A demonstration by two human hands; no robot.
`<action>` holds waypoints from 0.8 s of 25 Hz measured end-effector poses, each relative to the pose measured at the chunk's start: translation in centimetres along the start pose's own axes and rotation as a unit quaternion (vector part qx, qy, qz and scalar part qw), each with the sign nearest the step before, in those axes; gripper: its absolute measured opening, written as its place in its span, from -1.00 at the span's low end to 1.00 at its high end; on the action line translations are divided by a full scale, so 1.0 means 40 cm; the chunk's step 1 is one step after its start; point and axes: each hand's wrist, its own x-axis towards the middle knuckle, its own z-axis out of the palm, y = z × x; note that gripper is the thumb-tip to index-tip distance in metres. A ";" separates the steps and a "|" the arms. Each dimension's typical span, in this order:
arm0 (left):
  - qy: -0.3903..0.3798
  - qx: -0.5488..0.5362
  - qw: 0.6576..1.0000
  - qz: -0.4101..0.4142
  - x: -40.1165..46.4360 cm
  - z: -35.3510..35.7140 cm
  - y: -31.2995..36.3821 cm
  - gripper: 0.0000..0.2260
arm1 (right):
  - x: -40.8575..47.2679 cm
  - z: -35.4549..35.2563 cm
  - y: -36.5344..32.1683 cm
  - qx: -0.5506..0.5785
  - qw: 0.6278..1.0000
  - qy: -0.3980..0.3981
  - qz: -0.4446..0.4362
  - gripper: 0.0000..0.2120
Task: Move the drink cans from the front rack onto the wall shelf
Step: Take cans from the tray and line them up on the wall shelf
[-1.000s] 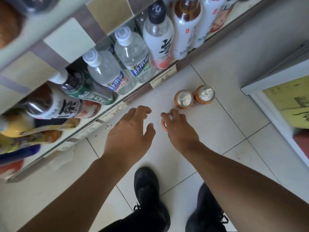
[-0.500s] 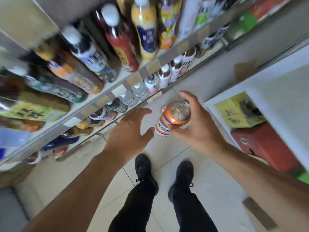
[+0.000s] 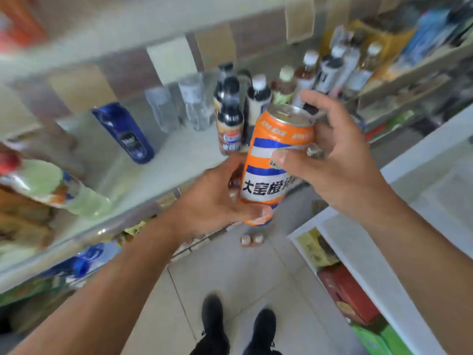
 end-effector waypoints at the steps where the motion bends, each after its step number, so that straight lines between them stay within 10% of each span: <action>1: 0.023 -0.010 1.000 0.014 -0.009 -0.015 0.046 -0.40 | 0.008 0.004 -0.048 0.012 1.000 0.006 -0.018 -0.25; 20: 0.190 -0.009 0.965 0.182 -0.059 -0.292 0.378 -0.47 | 0.134 0.175 -0.400 -0.056 0.996 -0.033 -0.068 -0.43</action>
